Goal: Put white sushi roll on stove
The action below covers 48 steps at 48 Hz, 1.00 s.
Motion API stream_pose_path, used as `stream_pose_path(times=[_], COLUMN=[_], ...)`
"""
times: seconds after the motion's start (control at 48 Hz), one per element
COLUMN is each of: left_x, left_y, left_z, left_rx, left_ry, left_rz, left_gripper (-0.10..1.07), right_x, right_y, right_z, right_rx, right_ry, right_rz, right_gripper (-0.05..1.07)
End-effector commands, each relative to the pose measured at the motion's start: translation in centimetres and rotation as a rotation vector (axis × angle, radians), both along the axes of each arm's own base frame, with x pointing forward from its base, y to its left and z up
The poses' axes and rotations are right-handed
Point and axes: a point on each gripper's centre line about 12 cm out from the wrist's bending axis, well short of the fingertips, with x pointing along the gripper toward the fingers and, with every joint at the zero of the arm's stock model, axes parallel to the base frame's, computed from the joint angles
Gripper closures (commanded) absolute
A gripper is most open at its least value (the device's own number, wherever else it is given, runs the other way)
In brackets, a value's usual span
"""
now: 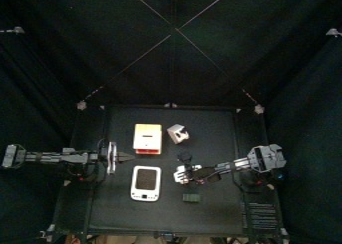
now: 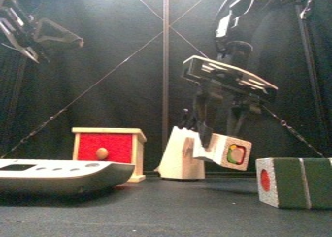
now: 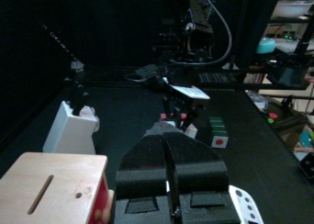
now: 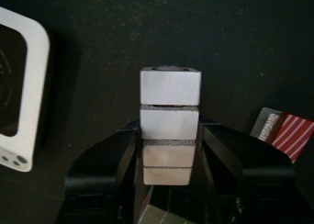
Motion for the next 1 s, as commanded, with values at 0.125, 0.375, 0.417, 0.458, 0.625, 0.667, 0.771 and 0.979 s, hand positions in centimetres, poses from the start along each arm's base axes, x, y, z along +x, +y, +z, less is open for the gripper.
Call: stream_pose_path(times=[0.125, 0.375, 0.417, 0.458, 0.625, 0.667, 0.771, 0.979], left_x=[0.2, 0.1, 0.1, 0.1, 0.0, 0.0, 0.0, 0.0], left_y=[0.1, 0.2, 0.2, 0.2, 0.2, 0.2, 0.2, 0.2], left_z=[0.4, 0.1, 0.1, 0.1, -0.1, -0.1, -0.1, -0.1], left_rx=[0.002, -0.003, -0.003, -0.003, -0.016, -0.021, -0.029, -0.028], left_ry=[-0.011, -0.003, -0.002, -0.002, 0.000, 0.000, 0.001, 0.001], left_rz=[0.005, 0.008, 0.008, 0.008, 0.011, 0.013, 0.016, 0.016], left_gripper=[0.99, 0.99, 0.99, 0.99, 0.99, 0.99, 0.99, 0.99], right_x=[2.6, 8.0, 8.9, 9.7, 12.3, 12.6, 12.9, 13.1], right_y=[0.0, 0.5, 0.6, 0.8, 1.2, 1.3, 1.4, 1.6], right_z=[4.3, 5.3, 5.4, 5.2, 4.8, 4.6, 4.0, 3.2], right_rx=[-0.005, -0.046, -0.047, -0.049, -0.045, -0.046, -0.037, -0.027], right_ry=[-0.136, -0.259, -0.286, -0.304, -0.352, -0.349, -0.344, -0.329], right_rz=[0.009, 0.067, 0.077, 0.090, 0.108, 0.111, 0.105, 0.101], right_gripper=[0.65, 0.65, 0.65, 0.65, 0.64, 0.64, 0.64, 0.59])
